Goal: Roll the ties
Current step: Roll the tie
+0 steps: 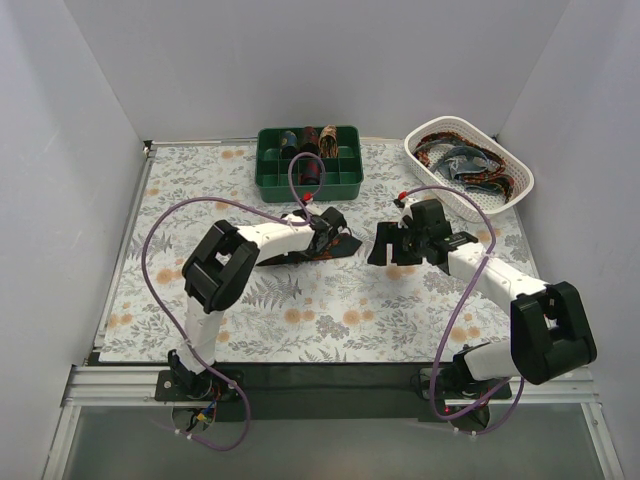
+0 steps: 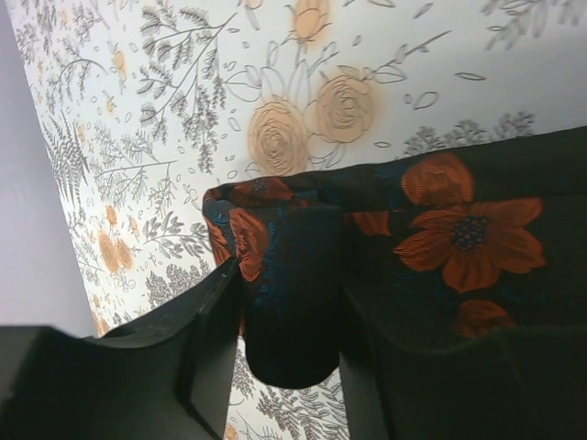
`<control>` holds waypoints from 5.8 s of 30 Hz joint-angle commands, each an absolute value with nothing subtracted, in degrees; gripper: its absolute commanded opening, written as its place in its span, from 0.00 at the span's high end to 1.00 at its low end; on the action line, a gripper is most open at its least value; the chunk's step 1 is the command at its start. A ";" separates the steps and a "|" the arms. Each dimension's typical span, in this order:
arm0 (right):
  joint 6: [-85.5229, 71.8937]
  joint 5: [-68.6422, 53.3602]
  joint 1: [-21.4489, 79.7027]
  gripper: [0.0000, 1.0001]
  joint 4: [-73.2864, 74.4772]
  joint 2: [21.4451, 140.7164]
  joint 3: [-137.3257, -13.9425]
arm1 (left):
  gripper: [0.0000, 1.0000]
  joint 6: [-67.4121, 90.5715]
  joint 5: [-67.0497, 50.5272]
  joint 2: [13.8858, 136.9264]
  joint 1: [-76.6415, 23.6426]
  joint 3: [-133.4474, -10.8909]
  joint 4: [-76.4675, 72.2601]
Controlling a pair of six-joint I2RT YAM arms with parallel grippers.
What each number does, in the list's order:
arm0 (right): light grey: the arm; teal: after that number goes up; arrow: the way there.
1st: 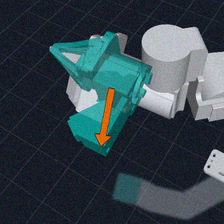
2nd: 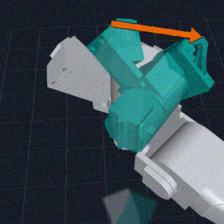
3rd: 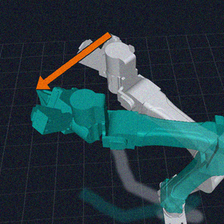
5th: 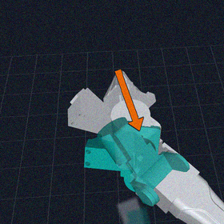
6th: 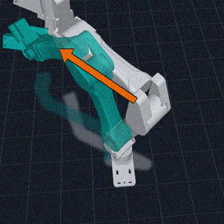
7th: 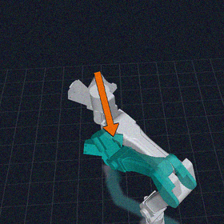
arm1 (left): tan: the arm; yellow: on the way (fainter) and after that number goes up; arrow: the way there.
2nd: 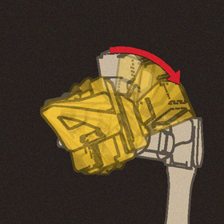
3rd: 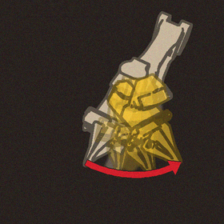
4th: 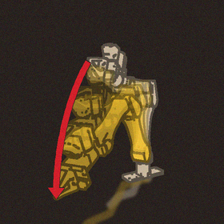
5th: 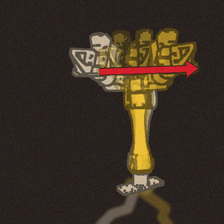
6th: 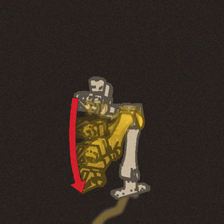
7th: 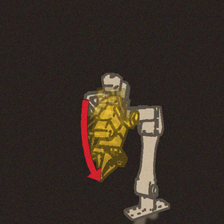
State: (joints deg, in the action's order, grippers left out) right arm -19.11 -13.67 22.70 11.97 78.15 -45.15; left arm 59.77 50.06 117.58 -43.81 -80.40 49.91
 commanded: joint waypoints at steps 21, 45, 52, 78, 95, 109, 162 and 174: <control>-18.37 -13.62 21.18 0.30 9.05 76.20 -44.38 | 0.39 63.72 41.75 117.42 -46.85 -88.07 54.76; -24.52 -23.82 20.57 0.48 -6.33 87.36 -45.00 | 0.57 58.89 39.47 117.42 -50.27 -84.29 49.84; -23.47 -23.47 20.39 0.47 -6.50 87.28 -45.17 | 0.47 58.09 36.83 116.28 -50.80 -83.06 48.78; -18.28 -23.73 19.16 0.45 -4.48 83.76 -48.17 | 0.42 56.25 20.75 111.27 -50.80 -78.58 39.91; -7.58 -28.64 19.34 0.36 -0.09 81.47 -53.08 | 0.32 59.32 20.30 104.42 -50.63 -82.88 40.25; 7.98 -32.51 22.14 0.13 5.00 82.88 -58.70 | 0.22 66.62 5.73 91.86 -39.31 -76.74 34.46; -22.06 -35.94 30.76 0.64 -9.31 113.55 -62.49 | 0.25 75.93 -24.00 88.07 -21.27 -36.40 -5.53; -25.57 -38.76 29.97 0.65 -12.04 114.96 -61.61 | 0.26 81.99 -15.13 90.35 -25.31 -31.12 -21.00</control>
State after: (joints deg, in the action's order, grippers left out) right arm -25.02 -38.94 30.15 -10.92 113.95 -62.43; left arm 79.40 -20.05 89.10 -23.97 -32.93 -16.32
